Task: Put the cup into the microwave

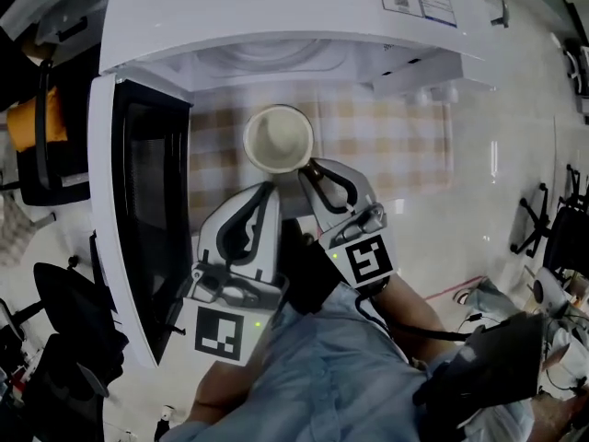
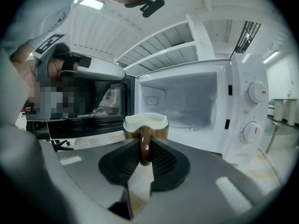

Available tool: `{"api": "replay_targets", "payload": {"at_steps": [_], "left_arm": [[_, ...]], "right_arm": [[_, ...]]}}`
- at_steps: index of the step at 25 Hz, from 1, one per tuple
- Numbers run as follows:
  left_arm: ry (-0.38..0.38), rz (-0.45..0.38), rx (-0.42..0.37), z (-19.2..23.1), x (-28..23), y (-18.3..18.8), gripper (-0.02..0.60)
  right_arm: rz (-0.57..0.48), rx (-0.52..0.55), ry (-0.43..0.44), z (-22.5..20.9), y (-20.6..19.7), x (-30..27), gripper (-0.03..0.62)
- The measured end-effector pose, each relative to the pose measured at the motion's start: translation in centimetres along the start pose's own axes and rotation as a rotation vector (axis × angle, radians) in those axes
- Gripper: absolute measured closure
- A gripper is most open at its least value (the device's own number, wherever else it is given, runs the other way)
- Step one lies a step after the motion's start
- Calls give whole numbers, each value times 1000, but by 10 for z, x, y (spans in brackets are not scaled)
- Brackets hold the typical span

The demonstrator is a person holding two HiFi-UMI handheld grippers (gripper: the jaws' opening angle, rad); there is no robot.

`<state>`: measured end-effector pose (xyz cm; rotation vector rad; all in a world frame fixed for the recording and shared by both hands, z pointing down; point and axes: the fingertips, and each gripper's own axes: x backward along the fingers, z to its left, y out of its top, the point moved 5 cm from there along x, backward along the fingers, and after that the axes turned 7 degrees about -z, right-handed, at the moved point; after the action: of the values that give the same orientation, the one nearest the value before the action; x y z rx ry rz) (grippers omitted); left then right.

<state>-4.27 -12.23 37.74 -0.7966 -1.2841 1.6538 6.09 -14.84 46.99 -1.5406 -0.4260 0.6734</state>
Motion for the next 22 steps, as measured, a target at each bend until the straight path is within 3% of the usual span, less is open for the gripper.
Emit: {"api": "replay_targets", "payload": {"at_steps": [14, 22], "left_arm": [[-44, -7, -23, 10, -33, 61, 577], [-58, 3, 0, 28, -56, 78, 577]], "right_arm": [[39, 10, -16, -21, 55, -26, 545], [55, 4, -26, -39, 62, -57, 545]]}}
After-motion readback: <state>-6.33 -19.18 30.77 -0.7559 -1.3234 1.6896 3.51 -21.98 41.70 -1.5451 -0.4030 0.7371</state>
